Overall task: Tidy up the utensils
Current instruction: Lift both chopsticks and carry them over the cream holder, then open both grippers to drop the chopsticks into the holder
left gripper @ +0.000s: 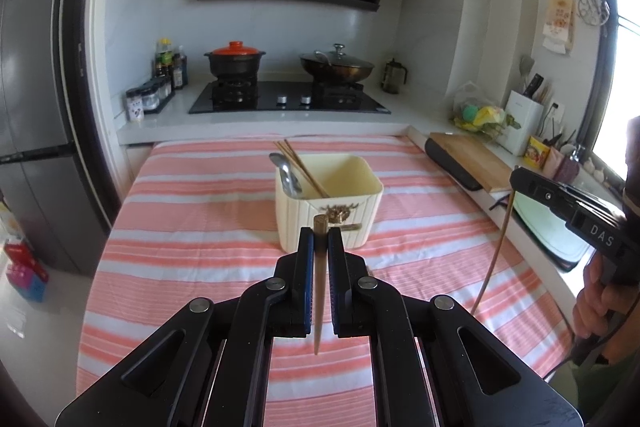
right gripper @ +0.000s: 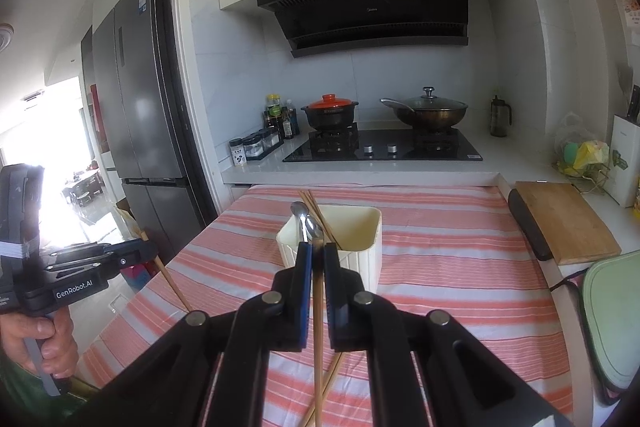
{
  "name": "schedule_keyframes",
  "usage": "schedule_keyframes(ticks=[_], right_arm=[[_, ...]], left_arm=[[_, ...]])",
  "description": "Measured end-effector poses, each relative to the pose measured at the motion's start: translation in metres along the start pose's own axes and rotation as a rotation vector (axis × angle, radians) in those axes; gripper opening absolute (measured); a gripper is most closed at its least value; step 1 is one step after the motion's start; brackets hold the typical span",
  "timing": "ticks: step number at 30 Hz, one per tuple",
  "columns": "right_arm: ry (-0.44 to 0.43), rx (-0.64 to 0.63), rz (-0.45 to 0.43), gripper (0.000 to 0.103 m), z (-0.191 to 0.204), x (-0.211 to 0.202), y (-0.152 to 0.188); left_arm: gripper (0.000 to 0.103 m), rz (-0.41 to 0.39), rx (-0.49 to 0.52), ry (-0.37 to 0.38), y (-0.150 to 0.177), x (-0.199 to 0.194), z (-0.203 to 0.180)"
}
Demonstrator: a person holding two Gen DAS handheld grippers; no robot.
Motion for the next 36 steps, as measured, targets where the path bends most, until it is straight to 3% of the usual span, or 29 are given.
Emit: schedule_keyframes(ticks=[6, 10, 17, 23, 25, 28, 30, 36], right_arm=[[0.001, 0.013, 0.004, 0.006, -0.002, 0.011, -0.006], [0.014, -0.01, -0.015, 0.006, -0.003, 0.019, -0.024], [0.02, -0.062, -0.147, 0.006, 0.003, 0.031, -0.095], [0.052, -0.108, -0.315, 0.006, 0.009, 0.057, -0.159], [0.055, -0.096, -0.361, 0.006, 0.008, 0.072, -0.17], [0.074, -0.087, -0.367, 0.006, 0.003, 0.108, -0.17], [0.085, -0.076, -0.3, 0.006, -0.005, 0.143, -0.159], [0.065, -0.085, 0.031, 0.006, -0.021, 0.247, -0.1]], left_arm=[[0.005, -0.013, -0.006, 0.028, -0.008, -0.004, 0.006], [0.005, -0.057, -0.018, 0.062, -0.041, -0.012, 0.013], [0.005, -0.213, -0.043, 0.069, -0.117, -0.018, 0.021], [0.005, -0.362, -0.075, 0.022, -0.165, 0.01, 0.028], [0.005, -0.345, -0.087, 0.007, -0.167, 0.035, 0.032], [0.005, -0.249, -0.131, 0.021, -0.161, 0.084, 0.042], [0.005, -0.152, -0.157, 0.035, -0.149, 0.12, 0.05], [0.005, 0.113, -0.199, 0.058, -0.106, 0.214, 0.058]])
Point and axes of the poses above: each gripper's, at about its wrist camera, not at the fingertips, and x roughly the way its jaws point, z to its left, y to its underside, the point moved 6 cm from there along x, roughly the way its jaws point, and after that the axes turned 2 degrees about y, right-handed, at the moved point
